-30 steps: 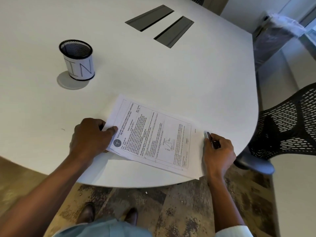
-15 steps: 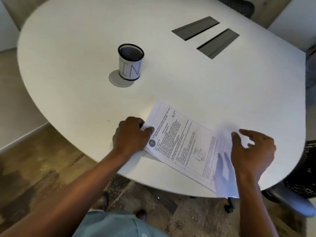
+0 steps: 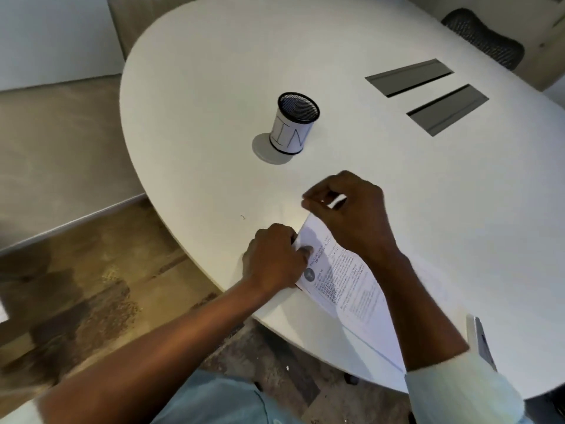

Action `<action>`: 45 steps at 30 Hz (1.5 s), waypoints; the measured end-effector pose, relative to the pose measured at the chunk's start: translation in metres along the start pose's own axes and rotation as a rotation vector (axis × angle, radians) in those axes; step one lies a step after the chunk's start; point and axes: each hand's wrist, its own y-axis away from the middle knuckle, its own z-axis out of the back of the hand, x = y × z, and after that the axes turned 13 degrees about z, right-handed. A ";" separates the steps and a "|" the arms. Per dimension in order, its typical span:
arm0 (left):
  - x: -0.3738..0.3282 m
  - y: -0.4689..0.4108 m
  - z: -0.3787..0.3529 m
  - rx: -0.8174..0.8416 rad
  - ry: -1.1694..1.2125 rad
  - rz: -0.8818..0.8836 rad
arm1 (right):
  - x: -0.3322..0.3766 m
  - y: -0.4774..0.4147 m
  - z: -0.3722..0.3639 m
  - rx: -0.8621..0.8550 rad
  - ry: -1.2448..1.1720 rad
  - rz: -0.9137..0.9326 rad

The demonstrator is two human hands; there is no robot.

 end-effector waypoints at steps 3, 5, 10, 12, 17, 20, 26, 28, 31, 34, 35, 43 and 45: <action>0.002 0.001 -0.004 -0.052 -0.036 -0.034 | -0.002 -0.028 -0.018 0.251 -0.082 0.116; 0.002 0.001 -0.005 -0.077 -0.035 -0.030 | -0.005 -0.042 -0.032 0.368 -0.079 0.172; 0.000 0.002 -0.007 -0.079 -0.051 -0.018 | -0.010 -0.063 -0.060 0.520 -0.070 0.280; 0.000 0.002 -0.006 -0.080 -0.056 -0.027 | -0.012 -0.067 -0.067 0.543 -0.067 0.286; 0.004 0.002 -0.007 -0.080 -0.050 -0.056 | -0.013 -0.073 -0.078 0.550 -0.058 0.307; 0.004 0.003 -0.007 -0.087 -0.069 -0.056 | -0.010 -0.075 -0.080 0.569 -0.047 0.335; 0.005 0.001 -0.009 -0.104 -0.104 -0.060 | -0.004 -0.079 -0.081 0.602 0.004 0.369; 0.005 0.000 -0.010 -0.106 -0.097 -0.059 | -0.002 -0.080 -0.080 0.617 0.026 0.379; 0.006 -0.001 -0.012 -0.107 -0.084 -0.069 | 0.002 -0.083 -0.078 0.657 0.071 0.399; 0.006 -0.002 -0.012 -0.118 -0.091 -0.079 | 0.005 -0.086 -0.078 0.702 0.087 0.407; 0.007 -0.003 -0.013 -0.122 -0.095 -0.080 | 0.006 -0.087 -0.078 0.716 0.082 0.403; 0.009 -0.008 -0.013 -0.066 -0.021 -0.063 | -0.012 -0.106 -0.051 0.339 -0.069 0.290; 0.010 -0.008 -0.012 -0.073 -0.049 -0.065 | -0.018 -0.118 -0.036 0.136 -0.053 0.240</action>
